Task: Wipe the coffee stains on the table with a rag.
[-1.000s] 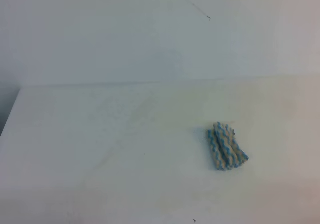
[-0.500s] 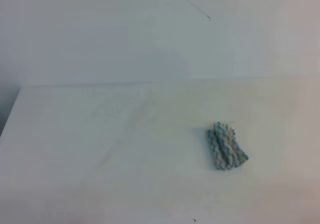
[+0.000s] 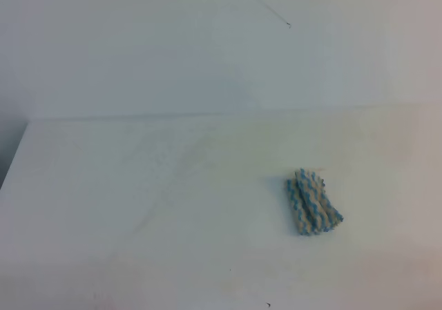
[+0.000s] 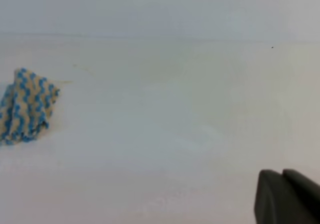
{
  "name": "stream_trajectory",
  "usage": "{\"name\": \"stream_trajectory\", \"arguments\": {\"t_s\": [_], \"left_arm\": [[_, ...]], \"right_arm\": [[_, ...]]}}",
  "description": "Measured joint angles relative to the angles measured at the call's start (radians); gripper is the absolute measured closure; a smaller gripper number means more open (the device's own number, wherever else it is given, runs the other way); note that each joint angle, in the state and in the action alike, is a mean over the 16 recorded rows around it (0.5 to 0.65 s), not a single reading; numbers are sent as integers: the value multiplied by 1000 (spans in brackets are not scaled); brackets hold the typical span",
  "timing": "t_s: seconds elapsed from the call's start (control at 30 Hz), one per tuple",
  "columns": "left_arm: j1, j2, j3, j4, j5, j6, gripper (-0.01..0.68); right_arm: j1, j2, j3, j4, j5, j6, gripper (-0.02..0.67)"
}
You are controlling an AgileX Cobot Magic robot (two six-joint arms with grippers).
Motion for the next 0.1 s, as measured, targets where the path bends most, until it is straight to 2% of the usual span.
{"name": "stream_trajectory", "arguments": {"t_s": [0.1], "left_arm": [[0, -1, 1, 0, 0, 0, 673]], "right_arm": [[0, 0, 1, 0, -1, 0, 653]]}}
